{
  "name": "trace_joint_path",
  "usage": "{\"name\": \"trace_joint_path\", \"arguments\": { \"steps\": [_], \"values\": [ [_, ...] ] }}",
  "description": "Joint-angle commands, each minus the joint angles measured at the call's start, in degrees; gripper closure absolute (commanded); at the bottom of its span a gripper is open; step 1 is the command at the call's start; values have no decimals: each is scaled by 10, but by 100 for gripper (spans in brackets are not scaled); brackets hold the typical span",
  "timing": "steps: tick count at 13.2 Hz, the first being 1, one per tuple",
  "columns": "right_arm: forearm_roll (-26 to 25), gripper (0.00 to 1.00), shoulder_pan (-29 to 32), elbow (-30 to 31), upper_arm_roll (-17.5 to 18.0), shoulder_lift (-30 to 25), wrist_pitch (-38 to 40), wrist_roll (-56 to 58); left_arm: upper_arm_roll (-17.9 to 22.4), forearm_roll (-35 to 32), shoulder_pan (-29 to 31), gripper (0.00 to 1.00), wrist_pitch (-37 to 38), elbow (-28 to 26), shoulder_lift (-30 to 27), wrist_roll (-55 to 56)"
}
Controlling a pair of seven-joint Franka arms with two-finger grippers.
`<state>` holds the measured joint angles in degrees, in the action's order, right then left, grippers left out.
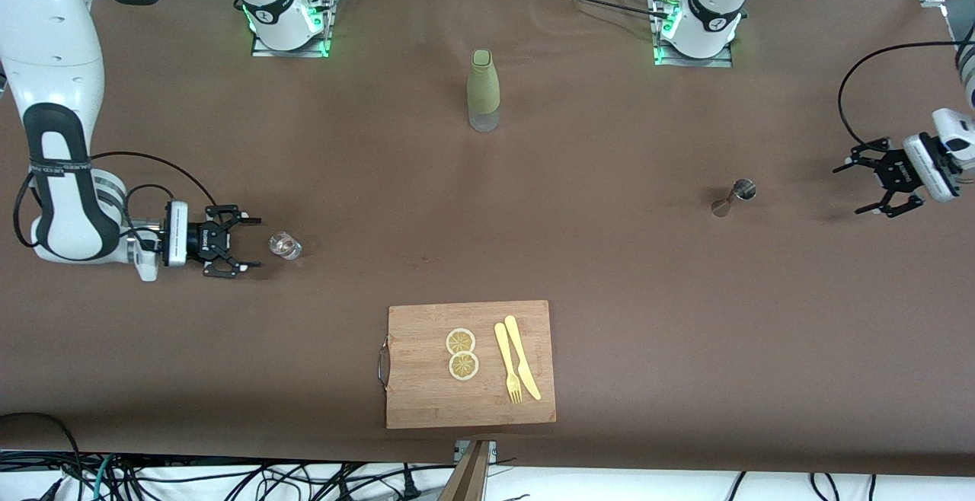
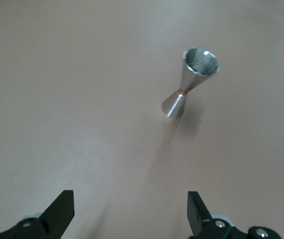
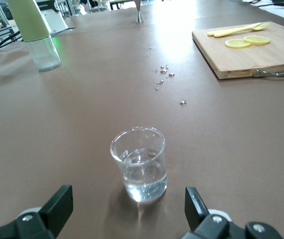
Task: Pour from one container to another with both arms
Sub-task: 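Move the right gripper to the glass beaker while the left gripper approaches the jigger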
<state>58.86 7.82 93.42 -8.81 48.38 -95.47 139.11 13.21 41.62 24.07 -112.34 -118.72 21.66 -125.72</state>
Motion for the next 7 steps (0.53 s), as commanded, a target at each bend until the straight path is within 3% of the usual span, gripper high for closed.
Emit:
{"name": "trace_joint_path", "arguments": {
  "steps": [1,3,7],
  "values": [
    [27,0,0,-19,14,22,2,27,0,73,6,0,53,12,60,-149],
    [30,0,-1,-33,22,32,1,32,0,117,5,0,96,15,107,-256],
    [31,0,-2,-37,25,51,4,40,-1,151,-1,0,159,17,173,-365]
  ]
}}
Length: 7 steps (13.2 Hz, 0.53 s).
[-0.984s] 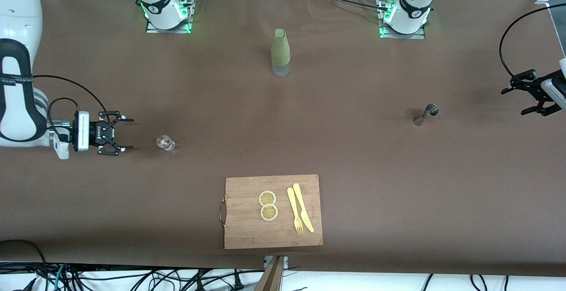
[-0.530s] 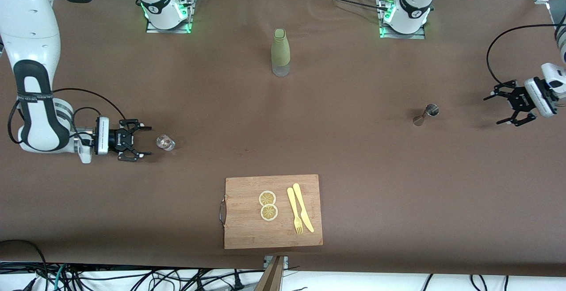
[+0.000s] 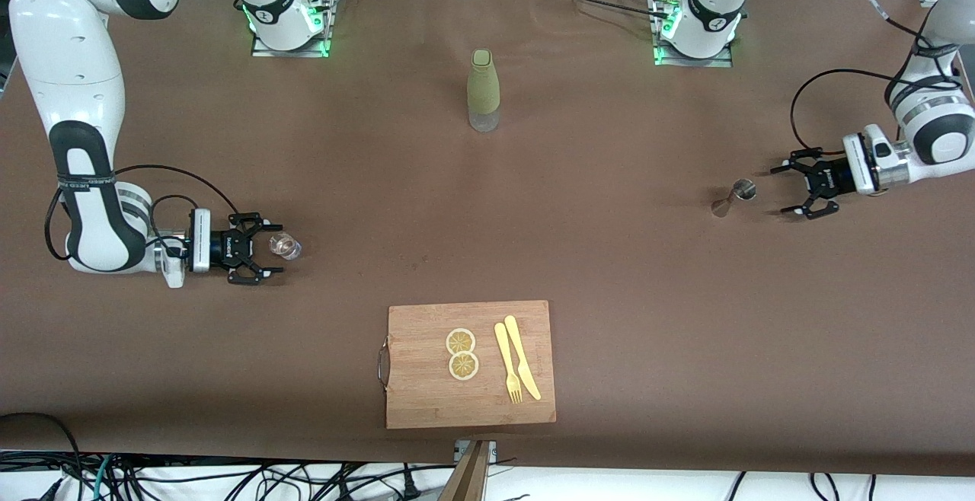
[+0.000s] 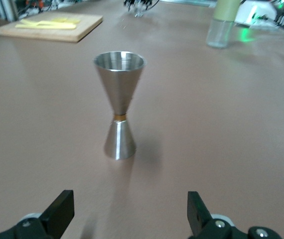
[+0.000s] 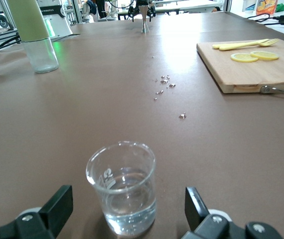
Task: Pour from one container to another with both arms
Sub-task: 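Close the right gripper on the beaker while the left gripper grasps the jigger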
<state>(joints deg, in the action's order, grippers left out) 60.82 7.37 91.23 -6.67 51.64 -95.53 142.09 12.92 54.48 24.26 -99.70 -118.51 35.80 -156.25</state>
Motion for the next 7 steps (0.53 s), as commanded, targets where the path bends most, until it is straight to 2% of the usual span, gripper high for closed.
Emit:
{"name": "trace_joint_path", "arguments": {
  "steps": [1,4,7],
  "values": [
    [11,0,4,-15,10,20,3,10,1,35,-8,0,42,17,44,-82],
    [18,1,3,-15,13,25,3,9,-1,64,-28,1,78,25,81,-128],
    [25,2,0,-15,14,35,2,9,-8,78,-33,1,96,27,84,-145]
  ]
}}
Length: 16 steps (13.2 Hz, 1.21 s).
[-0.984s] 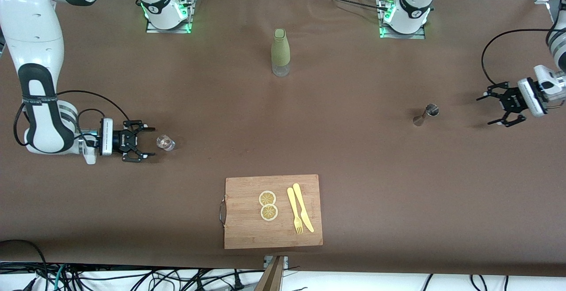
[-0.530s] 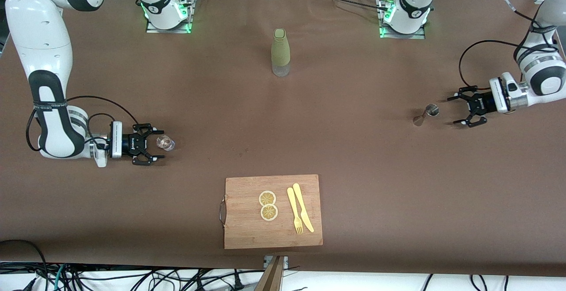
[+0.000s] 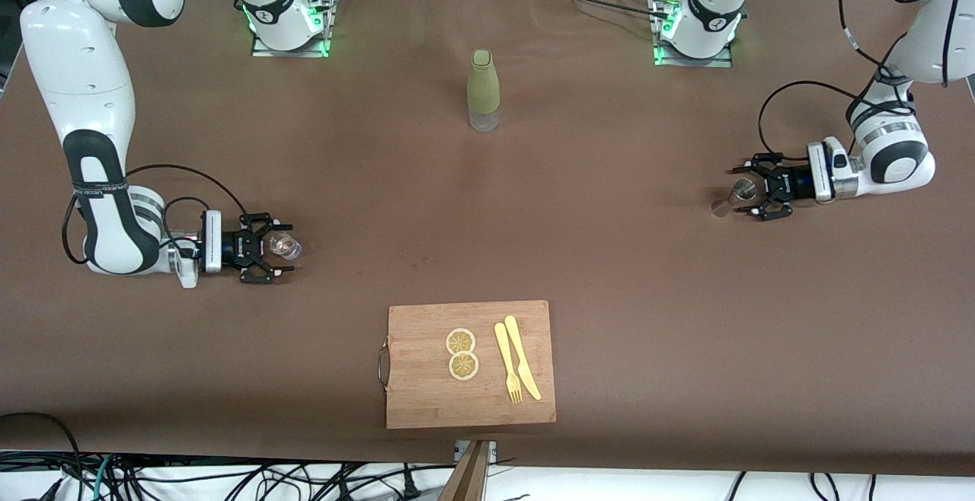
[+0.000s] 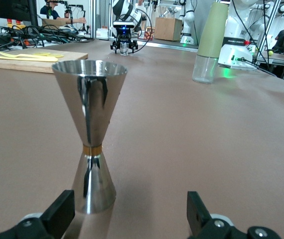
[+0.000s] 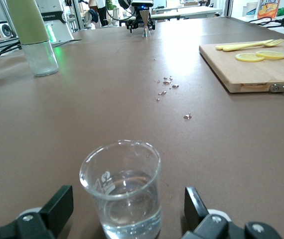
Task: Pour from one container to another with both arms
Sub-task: 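Close the right gripper on the beaker while the left gripper grasps the jigger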
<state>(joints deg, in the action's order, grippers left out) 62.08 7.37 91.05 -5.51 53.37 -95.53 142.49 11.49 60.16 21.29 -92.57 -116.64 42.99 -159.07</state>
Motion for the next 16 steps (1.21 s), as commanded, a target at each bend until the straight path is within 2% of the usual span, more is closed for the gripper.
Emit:
{"name": "trace_joint_path", "arguments": {
  "steps": [1,2,5,8,9,11,12,16],
  "values": [
    [13,6,-1,-13,2,17,3,4,6,23,-4,1,31,15,12,-123],
    [13,13,-1,-13,2,18,3,4,6,23,-5,1,39,23,11,-134],
    [16,24,-2,-13,9,25,8,4,7,25,-4,1,42,40,10,-171],
    [16,54,-1,-12,11,31,10,4,5,29,-5,4,45,43,10,-187],
    [16,62,-1,-12,12,31,10,-2,-4,37,-10,8,49,42,10,-203],
    [16,77,-2,-11,12,31,12,-5,-7,44,-16,26,49,42,11,-222],
    [16,82,-2,-11,13,31,13,-6,-7,44,-20,31,49,41,10,-222],
    [16,86,-4,-12,23,27,49,-51,-6,44,-20,29,47,38,16,-223]
  ]
}}
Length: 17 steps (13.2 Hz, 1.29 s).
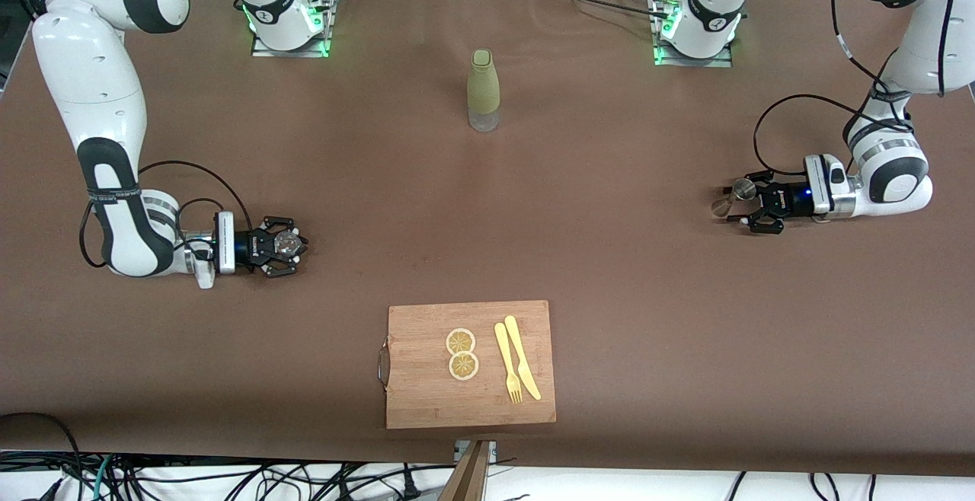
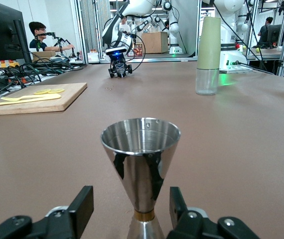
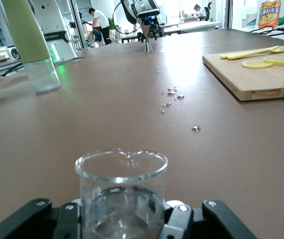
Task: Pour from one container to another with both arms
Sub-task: 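Lift the glass beaker with the right gripper toward the table middle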
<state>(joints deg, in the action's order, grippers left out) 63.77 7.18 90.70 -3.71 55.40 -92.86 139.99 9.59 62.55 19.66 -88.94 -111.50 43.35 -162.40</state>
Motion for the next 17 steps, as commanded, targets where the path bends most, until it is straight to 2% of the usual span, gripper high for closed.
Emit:
{"name": "trace_joint_path", "arguments": {
  "steps": [1,2,3,4,6,7,10,12,17],
  "values": [
    [0,86,-5,-10,6,6,34,-43,14,17,-2,30,11,-14,14,-191],
    [0,86,-6,-10,8,5,46,-57,14,15,-2,33,10,-14,15,-201],
    [0,88,-6,-10,14,4,57,-69,14,14,-2,43,11,-14,15,-213],
    [0,88,-6,-10,19,3,73,-89,14,14,-2,47,11,-15,15,-216],
    [-1,88,-9,-11,36,-6,90,-113,14,13,-1,51,11,-17,15,-219],
    [-1,88,-14,-12,41,-11,96,-116,15,13,1,51,11,-18,17,-219],
    [-2,88,-37,-52,64,-10,137,-217,17,9,3,50,12,-18,19,-219],
    [0,88,-39,-53,86,-10,136,-231,17,5,4,51,23,-18,18,-219],
    [12,88,-41,-54,102,-12,139,-251,18,-4,5,52,33,-18,17,-219]
  ]
}}
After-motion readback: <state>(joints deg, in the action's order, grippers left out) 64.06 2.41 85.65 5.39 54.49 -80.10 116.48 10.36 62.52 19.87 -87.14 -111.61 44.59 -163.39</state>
